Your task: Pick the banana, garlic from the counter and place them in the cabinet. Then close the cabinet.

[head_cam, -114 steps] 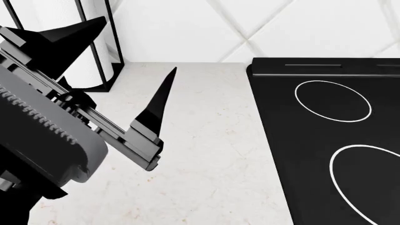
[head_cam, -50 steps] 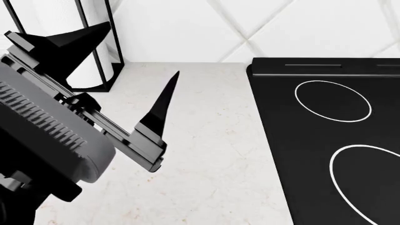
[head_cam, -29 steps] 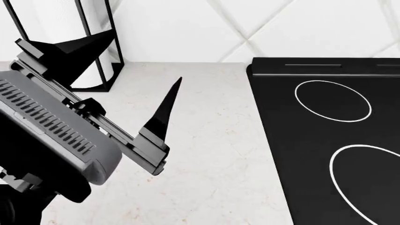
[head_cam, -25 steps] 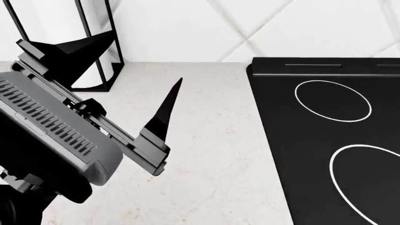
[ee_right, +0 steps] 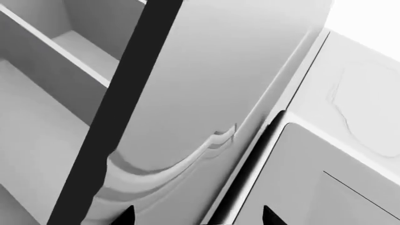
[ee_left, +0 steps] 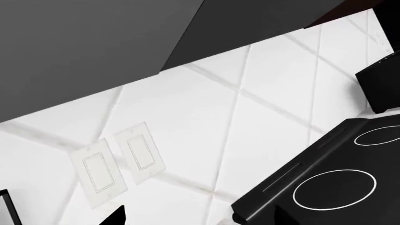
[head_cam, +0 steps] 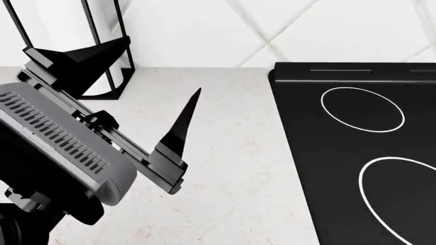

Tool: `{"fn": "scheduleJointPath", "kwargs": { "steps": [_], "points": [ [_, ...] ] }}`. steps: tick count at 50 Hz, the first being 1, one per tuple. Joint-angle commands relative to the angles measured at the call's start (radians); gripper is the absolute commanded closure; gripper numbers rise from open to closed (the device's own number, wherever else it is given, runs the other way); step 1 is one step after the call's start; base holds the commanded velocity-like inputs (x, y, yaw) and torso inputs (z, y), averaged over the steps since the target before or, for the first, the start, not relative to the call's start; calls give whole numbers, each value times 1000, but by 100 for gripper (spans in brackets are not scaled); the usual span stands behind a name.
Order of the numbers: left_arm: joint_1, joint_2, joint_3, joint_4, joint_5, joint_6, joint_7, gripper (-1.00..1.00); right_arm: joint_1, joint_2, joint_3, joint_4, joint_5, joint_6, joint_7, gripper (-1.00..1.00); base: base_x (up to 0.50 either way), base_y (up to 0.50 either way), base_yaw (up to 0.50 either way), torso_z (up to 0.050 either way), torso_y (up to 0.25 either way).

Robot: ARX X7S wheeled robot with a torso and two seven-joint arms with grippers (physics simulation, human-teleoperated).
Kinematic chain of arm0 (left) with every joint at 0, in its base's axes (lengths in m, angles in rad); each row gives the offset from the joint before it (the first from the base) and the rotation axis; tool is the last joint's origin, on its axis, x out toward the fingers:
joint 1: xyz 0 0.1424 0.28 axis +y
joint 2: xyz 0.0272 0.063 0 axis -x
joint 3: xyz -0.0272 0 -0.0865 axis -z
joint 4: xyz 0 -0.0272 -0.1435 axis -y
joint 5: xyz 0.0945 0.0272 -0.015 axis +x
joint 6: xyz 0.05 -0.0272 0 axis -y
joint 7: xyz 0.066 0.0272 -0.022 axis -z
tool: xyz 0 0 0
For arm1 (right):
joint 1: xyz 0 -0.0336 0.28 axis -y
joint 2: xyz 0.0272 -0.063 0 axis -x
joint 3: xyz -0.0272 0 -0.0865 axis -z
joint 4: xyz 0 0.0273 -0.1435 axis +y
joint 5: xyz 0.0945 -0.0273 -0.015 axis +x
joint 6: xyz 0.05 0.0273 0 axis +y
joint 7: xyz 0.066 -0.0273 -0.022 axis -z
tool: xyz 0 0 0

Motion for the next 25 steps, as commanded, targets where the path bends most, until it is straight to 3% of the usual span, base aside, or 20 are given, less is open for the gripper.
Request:
{"fn": "scheduleJointPath", "kwargs": {
  "steps": [1, 25],
  "points": [
    [10, 0, 4, 0, 8, 9, 1, -100, -12, -89, -33, 97, 44, -69, 25, -100, 0, 3, 4, 0, 0],
    [24, -13, 2, 1, 12, 29, 2, -100, -55, -138, -68, 184, 214, -197, 67, -100, 2, 3, 4, 1, 0]
  ]
}}
